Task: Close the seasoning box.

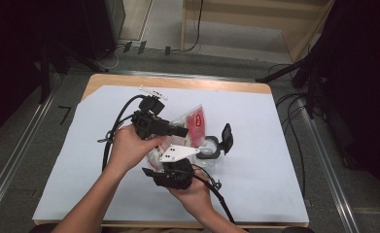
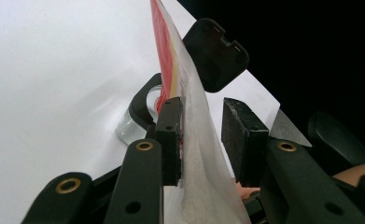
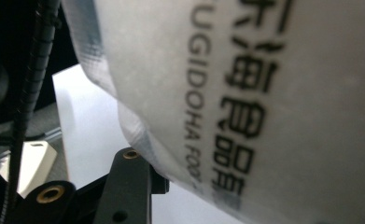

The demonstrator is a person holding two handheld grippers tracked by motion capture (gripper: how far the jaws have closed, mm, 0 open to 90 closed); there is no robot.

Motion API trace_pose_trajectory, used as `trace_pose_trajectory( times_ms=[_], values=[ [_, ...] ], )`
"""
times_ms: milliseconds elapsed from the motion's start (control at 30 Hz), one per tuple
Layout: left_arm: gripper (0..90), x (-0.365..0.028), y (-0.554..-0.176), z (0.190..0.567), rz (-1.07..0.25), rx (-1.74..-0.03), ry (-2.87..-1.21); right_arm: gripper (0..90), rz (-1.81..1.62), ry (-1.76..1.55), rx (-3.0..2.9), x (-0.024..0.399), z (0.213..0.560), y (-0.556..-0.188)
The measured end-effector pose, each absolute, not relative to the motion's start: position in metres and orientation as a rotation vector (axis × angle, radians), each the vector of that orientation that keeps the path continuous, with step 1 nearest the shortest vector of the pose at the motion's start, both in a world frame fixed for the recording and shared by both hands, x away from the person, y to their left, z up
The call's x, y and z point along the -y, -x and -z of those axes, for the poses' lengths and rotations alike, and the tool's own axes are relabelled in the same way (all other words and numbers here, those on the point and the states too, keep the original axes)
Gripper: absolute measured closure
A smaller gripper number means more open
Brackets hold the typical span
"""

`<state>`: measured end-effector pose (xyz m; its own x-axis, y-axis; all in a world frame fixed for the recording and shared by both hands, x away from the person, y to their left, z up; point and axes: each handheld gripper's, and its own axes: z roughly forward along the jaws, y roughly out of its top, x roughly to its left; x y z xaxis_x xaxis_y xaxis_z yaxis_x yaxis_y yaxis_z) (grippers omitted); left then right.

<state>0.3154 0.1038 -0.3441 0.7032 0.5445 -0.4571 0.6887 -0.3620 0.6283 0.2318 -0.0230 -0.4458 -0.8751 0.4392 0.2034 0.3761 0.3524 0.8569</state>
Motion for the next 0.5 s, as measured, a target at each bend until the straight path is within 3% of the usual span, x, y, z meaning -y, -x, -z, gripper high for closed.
trace_pose_trajectory(
  times_ms=[500],
  values=[
    [77.5, -0.103, -0.3176, 0.3463, 0.216, -0.936, -2.07, 63.1, -1.513, -0.736, -2.556, 0.021, 0.4442, -0.2277]
  ],
)
